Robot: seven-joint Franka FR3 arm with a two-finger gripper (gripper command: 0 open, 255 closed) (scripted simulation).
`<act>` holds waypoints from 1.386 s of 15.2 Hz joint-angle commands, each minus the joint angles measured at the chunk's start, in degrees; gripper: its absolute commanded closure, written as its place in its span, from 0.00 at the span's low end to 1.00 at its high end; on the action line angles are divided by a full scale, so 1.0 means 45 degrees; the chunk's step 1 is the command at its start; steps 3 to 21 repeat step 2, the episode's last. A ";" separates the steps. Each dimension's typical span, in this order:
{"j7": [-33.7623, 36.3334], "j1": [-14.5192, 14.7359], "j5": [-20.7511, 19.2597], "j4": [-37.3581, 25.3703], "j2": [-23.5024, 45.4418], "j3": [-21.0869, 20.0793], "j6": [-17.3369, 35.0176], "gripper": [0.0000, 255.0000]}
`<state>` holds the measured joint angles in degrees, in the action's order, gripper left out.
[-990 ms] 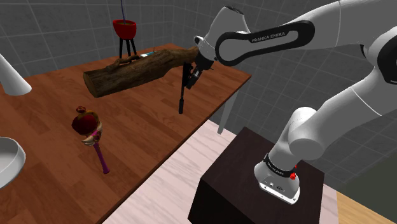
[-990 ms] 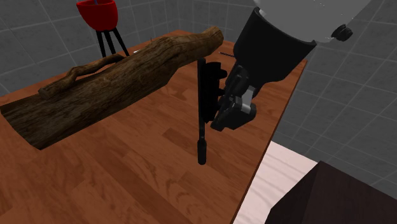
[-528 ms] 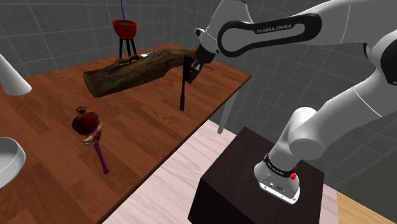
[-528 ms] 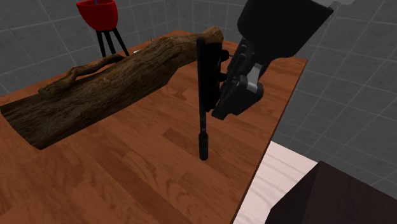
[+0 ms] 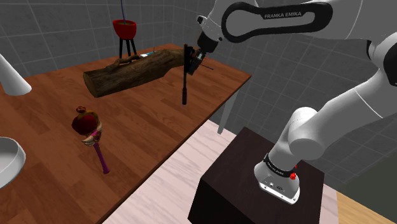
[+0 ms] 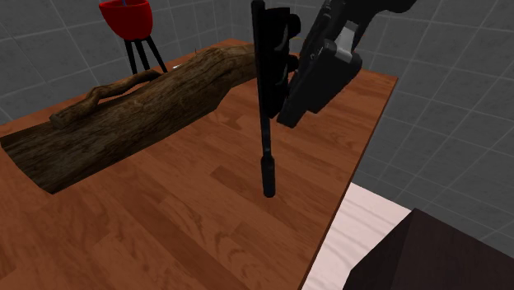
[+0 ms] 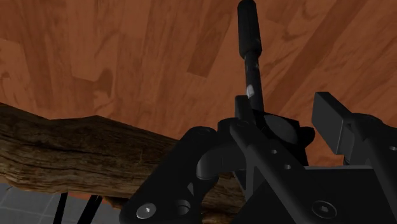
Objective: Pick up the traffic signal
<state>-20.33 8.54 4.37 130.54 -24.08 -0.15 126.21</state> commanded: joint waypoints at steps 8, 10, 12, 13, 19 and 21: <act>0.0029 0.0000 -0.0011 -0.0187 -0.0009 -0.0012 -0.0196 1.00; 0.0029 0.0000 -0.0011 -0.0187 -0.0009 -0.0012 -0.0196 1.00; 0.0029 0.0000 -0.0011 -0.0187 -0.0009 -0.0012 -0.0196 1.00; 0.0029 0.0000 -0.0011 -0.0187 -0.0009 -0.0012 -0.0196 1.00; 0.0029 0.0000 -0.0011 -0.0187 -0.0009 -0.0012 -0.0196 1.00; 0.0029 0.0000 -0.0011 -0.0187 -0.0009 -0.0012 -0.0196 1.00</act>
